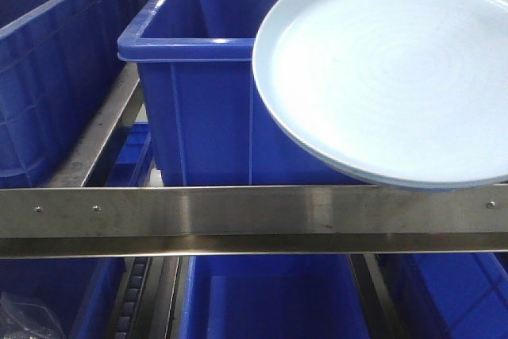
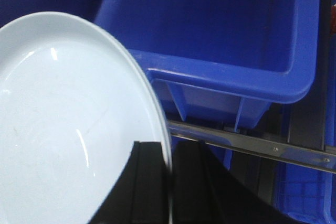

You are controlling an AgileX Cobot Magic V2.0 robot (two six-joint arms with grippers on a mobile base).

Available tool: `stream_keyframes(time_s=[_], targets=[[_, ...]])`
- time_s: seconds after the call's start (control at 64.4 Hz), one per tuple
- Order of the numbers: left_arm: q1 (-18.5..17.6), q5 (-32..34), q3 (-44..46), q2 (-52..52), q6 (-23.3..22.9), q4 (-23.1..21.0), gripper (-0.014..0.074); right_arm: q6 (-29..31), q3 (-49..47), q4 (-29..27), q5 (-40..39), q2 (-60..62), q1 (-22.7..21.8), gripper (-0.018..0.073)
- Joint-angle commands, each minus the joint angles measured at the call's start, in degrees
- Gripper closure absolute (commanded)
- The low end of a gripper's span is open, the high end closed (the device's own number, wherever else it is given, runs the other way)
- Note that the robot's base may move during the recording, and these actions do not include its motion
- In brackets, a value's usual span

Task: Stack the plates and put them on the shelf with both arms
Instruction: 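Raise the held plates above the blue crate on the shelf with the right gripper, then lower the stacked plates into the blue crate and open the right gripper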

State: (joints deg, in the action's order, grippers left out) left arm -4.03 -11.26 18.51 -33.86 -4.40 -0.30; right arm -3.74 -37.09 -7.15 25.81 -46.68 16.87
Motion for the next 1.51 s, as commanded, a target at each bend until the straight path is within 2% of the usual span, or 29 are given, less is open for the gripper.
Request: stream_keyframes(time_s=[0.0, 0.155, 0.451, 0.979, 1.305, 1.367, 1.414, 1.445, 1.492], targets=[[-0.4, 4.9, 1.6, -0.2, -0.2, -0.4, 0.0511, 0.2, -1.8, -0.2, -5.7, 0.5, -0.4, 0.0539], [-0.4, 4.9, 1.6, -0.2, -0.2, -0.4, 0.0511, 0.2, -1.8, -0.2, -6.6, 0.5, -0.4, 0.0539], [-0.4, 4.9, 1.6, -0.2, -0.2, -0.4, 0.0511, 0.2, -5.0, -0.4, -13.8, -4.0, -0.4, 0.0539], [-0.4, 4.9, 1.6, -0.2, -0.2, -0.4, 0.0511, 0.2, -32.0, -0.4, -17.0, -29.5, -1.1, 0.0539], [-0.4, 4.9, 1.6, -0.2, -0.2, -0.4, 0.0511, 0.2, -42.6, -0.4, -17.1, -41.7, -2.3, 0.0538], [-0.4, 4.9, 1.6, -0.2, -0.2, -0.4, 0.0511, 0.2, -43.7, -0.4, -17.1, -43.3, -2.7, 0.0509], [-0.4, 4.9, 1.6, -0.2, -0.2, -0.4, 0.0511, 0.2, -44.1, -0.4, -17.3, -44.1, -2.8, 0.0454], [-0.4, 4.9, 1.6, -0.2, -0.2, -0.4, 0.0511, 0.2, -44.3, -0.4, -17.3, -44.4, -2.9, 0.0402], [-0.4, 4.9, 1.6, -0.2, -0.2, -0.4, 0.0511, 0.2, -44.3, -0.4, -17.7, -44.6, -3.2, 0.0267]])
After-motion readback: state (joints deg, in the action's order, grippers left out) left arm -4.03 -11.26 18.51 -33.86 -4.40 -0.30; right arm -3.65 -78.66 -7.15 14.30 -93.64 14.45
